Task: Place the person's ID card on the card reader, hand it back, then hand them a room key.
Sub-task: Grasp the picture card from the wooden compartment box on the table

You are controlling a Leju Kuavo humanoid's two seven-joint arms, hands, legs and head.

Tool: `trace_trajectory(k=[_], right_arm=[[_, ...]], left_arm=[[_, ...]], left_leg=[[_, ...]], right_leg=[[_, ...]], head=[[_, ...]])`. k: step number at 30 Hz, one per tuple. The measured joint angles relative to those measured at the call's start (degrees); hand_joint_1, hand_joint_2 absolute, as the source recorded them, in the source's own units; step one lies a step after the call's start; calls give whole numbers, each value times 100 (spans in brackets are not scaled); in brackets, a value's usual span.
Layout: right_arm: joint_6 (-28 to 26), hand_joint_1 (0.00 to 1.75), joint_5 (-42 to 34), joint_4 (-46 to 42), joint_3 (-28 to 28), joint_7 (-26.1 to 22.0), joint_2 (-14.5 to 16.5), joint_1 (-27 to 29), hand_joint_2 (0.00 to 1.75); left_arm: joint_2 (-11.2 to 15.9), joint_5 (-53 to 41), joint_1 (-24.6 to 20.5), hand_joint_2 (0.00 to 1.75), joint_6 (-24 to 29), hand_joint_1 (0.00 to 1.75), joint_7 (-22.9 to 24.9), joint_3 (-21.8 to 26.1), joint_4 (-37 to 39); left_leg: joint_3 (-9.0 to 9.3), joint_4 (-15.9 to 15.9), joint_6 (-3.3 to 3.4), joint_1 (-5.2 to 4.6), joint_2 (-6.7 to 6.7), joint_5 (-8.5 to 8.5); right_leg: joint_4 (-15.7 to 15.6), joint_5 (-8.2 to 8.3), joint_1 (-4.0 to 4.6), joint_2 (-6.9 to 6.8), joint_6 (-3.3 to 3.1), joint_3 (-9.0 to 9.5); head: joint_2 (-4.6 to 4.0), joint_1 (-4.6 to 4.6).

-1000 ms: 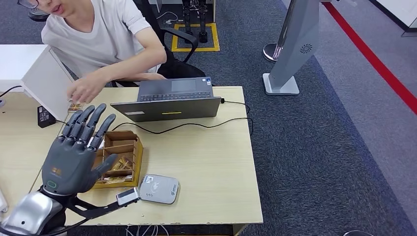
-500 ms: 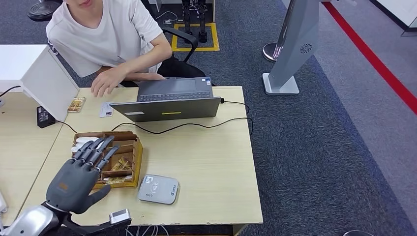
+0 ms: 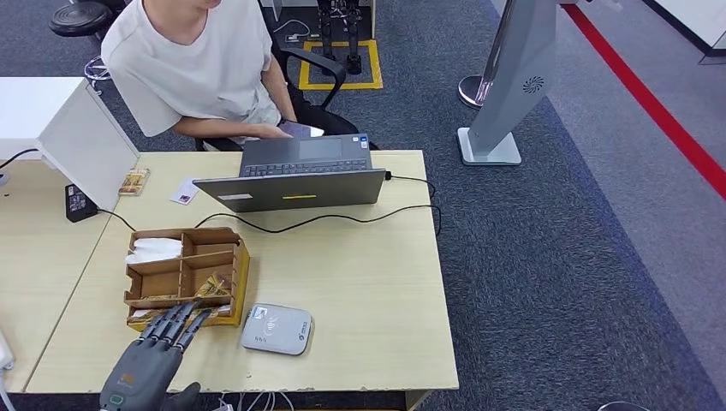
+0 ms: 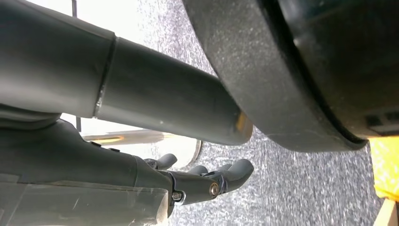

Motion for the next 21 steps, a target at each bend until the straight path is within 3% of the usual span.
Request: trace_trajectory(k=[5,12,21], right_arm=[[26,0,32,0,0,-3,2,0,0],[-8,0,53,0,0,-31,2,0,0],[-19,0,55,0,1,-48,2,0,0]], left_arm=[[-251,-199,-11,175,240,0,188,0,90],[-976,-1032,-10,175,1403,0,355,2,411],[-1329,-1128,-15,175,1536,0,342,38,686]], left_leg=[[1,0,0,-1,1,0],[0,1,2,-3,-1,-2],[1,1,2,-1,-1,-2]], right_leg=[[0,0,0,0,0,1],[-3,0,-2,-1,1,1],[-3,0,-1,0,0,1]], head=[[0,1],[0,0],[0,-1]])
